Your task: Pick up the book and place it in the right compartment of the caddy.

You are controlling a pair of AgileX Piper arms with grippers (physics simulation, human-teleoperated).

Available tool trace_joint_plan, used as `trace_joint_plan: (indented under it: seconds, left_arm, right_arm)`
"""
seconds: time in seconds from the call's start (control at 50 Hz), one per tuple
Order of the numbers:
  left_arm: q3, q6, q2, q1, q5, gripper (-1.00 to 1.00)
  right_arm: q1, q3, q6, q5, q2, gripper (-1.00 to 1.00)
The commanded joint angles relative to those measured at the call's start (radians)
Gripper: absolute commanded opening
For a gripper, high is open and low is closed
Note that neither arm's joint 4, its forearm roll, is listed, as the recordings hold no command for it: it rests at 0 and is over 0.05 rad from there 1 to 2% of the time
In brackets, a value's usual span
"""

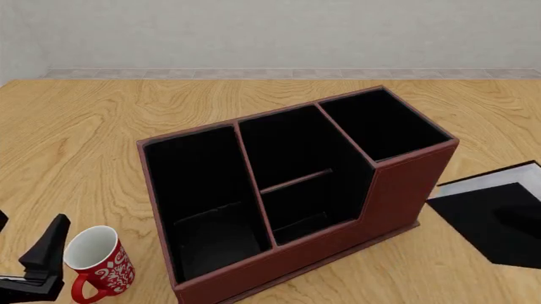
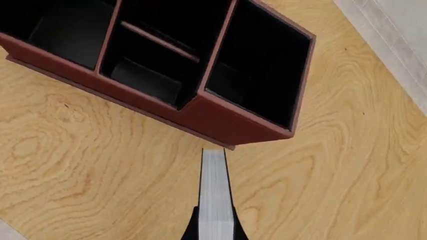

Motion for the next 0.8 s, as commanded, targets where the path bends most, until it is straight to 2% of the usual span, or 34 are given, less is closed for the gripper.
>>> trace_joint_plan:
  seconds: [0.02,0.1,0.12,0.38,0.58,0.8]
  left_arm:
    - [-0.006,-0.003,-0.023,0.003,0.021,1.0]
    - [-0.005,-0.007,-0.026,0.007,0.022,1.0]
    - [-0.004,-0.01,-0.026,0.007,0.022,1.0]
    - [-0.009,-0.012,-0.028,0.006,0.024,1.0]
    - [-0.008,-0.021,-0.03,0.011,0.026,1.0]
    - [-0.01,-0.021,-0.03,0.015,0.03,1.0]
  right_arm:
    - [-0.008,-0.131,-0.015,0.0,0.039,-1.0]
    - [-0.003,-0.166,-0.034,0.0,0.06,-1.0]
    - [-0.015,-0.164,-0.056,0.0,0.061,-1.0]
    - [-0.016,-0.289,-0.118,0.0,0.131,-1.0]
    - [-0.001,-0.392,-0.109,0.0,0.198,-1.0]
    - [0.039,-0.55,-0.047,0.0,0.291,-1.0]
